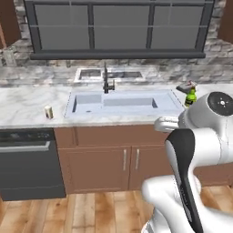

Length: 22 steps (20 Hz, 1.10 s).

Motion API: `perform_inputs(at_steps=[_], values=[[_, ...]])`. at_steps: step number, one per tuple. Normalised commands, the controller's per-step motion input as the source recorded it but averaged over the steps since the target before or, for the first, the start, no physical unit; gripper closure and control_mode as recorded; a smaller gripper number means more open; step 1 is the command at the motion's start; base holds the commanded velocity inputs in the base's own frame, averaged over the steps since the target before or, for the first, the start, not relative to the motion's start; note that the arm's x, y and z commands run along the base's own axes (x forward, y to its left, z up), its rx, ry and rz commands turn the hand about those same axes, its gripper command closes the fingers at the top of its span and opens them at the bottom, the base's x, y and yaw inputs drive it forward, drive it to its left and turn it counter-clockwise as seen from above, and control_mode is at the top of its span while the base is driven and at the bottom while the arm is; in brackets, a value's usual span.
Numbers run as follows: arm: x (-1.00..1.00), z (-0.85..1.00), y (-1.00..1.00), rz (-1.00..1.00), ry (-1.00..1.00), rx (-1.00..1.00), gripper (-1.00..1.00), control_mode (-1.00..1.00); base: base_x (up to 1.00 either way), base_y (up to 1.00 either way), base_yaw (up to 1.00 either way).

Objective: Open the cabinet. Pick the spray and place it next to the sink. Then close the cabinet.

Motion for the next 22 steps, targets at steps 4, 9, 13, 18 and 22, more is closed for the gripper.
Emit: perform_inputs(at_steps=[4, 9, 13, 18, 22], values=[[0.00, 0.00, 0.00, 0.00, 0.00, 0.00, -1.00, 1.00, 0.00, 0.18, 0.34], [0.00, 0.00, 0.00, 0.00, 0.00, 0.00, -1.00, 1.00, 0.03, 0.33, 0.03], [0.00, 0.00, 0.00, 0.00, 0.00, 0.00, -1.00, 1.00, 0.24, 0.73, -0.11], [0.00, 0.00, 0.00, 0.00, 0.00, 0.00, -1.00, 1.00, 0.18, 0.94, -0.31], [0.00, 0.00, 0.00, 0.00, 0.00, 0.00, -1.00, 1.00, 0.02, 1.00, -0.38]])
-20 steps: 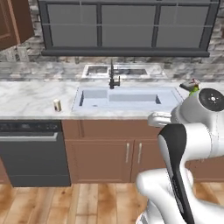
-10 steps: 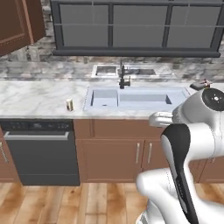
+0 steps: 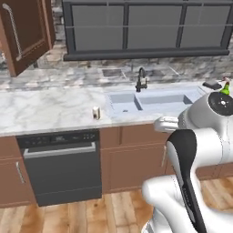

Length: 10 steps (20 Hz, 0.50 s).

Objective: Open the cabinet. Pick the spray and place it next to the sink. Then close the cabinet.

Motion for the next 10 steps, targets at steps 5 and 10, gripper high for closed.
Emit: perform_inputs(at_steps=[5, 10], values=[[0.00, 0.00, 0.00, 0.00, 0.00, 0.00, -1.00, 1.00, 0.00, 0.88, -0.38], [0.00, 0.00, 0.00, 0.00, 0.00, 0.00, -1.00, 1.00, -0.01, 0.75, -0.21]])
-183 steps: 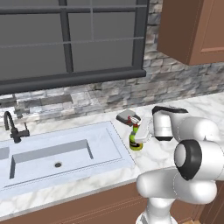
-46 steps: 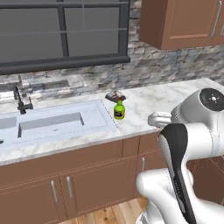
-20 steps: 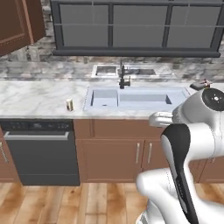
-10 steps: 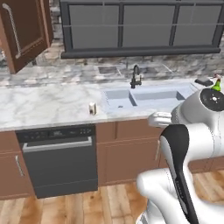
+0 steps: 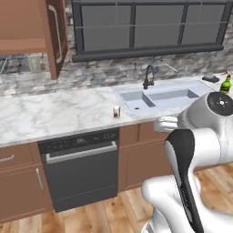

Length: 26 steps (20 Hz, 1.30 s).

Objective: Open the cabinet. Pick the spray and place it next to the sink. Then close the cabinet.

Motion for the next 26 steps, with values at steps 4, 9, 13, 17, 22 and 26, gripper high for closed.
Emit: perform_inputs(at_steps=[4, 9, 13, 17, 22, 26], values=[[0.00, 0.00, 0.00, 0.00, 0.00, 0.00, -1.00, 1.00, 0.00, 0.85, -0.04], [0.00, 0.00, 0.00, 0.00, 0.00, 0.00, -1.00, 1.00, 0.00, 0.63, 0.00], [0.00, 0.00, 0.00, 0.00, 0.00, 0.00, -1.00, 1.00, 0.01, 0.63, 0.00], [0.00, 0.00, 0.00, 0.00, 0.00, 0.00, -1.00, 1.00, 0.13, 0.67, 0.00], [0.00, 0.00, 0.00, 0.00, 0.00, 0.00, -1.00, 1.00, 0.27, 0.54, 0.00], [0.00, 0.00, 0.00, 0.00, 0.00, 0.00, -1.00, 1.00, 0.45, 0.34, 0.00]])
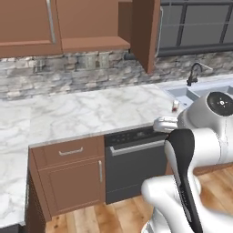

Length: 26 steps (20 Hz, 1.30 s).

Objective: Open the cabinet. Pick the spray and place it next to the sink. Then close the cabinet.

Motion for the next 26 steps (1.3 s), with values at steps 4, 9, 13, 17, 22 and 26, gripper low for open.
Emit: perform_inputs(at_steps=[4, 9, 13, 17, 22, 26], values=[[0.00, 0.00, 0.00, 0.00, 0.00, 0.00, -1.00, 1.00, 0.53, 0.02, 0.00], [0.00, 0.00, 0.00, 0.00, 0.00, 0.00, -1.00, 1.00, 0.35, 0.15, 0.00], [0.00, 0.00, 0.00, 0.00, 0.00, 0.00, -1.00, 1.00, -0.02, 0.54, 0.00], [0.00, 0.00, 0.00, 0.00, 0.00, 0.00, -1.00, 1.00, -0.05, 0.66, 0.00], [0.00, 0.00, 0.00, 0.00, 0.00, 0.00, -1.00, 1.00, 0.53, 0.44, 0.04], [0.00, 0.00, 0.00, 0.00, 0.00, 0.00, -1.00, 1.00, 0.50, 0.06, 0.02]])
